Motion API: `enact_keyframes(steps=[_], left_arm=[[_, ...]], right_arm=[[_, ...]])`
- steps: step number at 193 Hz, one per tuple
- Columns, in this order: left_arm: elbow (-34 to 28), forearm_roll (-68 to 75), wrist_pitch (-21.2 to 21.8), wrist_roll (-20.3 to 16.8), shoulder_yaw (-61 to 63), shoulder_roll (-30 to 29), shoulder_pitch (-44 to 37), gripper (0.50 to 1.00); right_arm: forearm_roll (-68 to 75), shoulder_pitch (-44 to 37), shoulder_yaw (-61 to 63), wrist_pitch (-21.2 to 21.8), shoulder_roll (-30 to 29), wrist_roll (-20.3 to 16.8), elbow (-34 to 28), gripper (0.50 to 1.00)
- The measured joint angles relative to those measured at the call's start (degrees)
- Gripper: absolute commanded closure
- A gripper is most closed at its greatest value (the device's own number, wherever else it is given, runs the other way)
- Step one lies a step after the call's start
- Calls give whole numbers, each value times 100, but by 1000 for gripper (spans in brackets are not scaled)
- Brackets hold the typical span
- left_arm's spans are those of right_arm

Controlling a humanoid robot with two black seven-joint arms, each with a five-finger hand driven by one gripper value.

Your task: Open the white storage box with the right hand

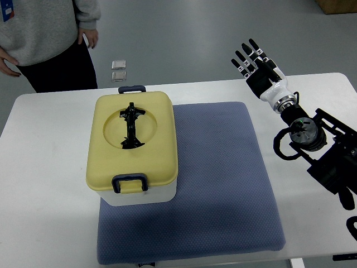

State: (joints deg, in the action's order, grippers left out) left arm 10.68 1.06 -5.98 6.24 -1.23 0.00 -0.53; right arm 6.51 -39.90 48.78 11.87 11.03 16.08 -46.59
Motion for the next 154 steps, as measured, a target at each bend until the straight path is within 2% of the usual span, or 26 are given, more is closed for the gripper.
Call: enact_keyframes(steps=[62, 96, 113, 154], left_arm=[[3, 7, 0, 0, 7, 0, 4, 500], [-13, -6, 0, 0, 8, 0, 22, 500], [-14, -10, 0, 0, 6, 0, 27, 500], [0, -1, 0, 0, -1, 0, 32, 500]], right_arm=[[-246, -56, 0, 0, -5, -23, -9, 574], [-1424, -443, -178, 34, 20, -349, -17, 574], [-2292, -908, -597, 238, 162, -542, -17, 574], [-4155, -2453, -2389, 1111, 673, -808, -20, 574]])
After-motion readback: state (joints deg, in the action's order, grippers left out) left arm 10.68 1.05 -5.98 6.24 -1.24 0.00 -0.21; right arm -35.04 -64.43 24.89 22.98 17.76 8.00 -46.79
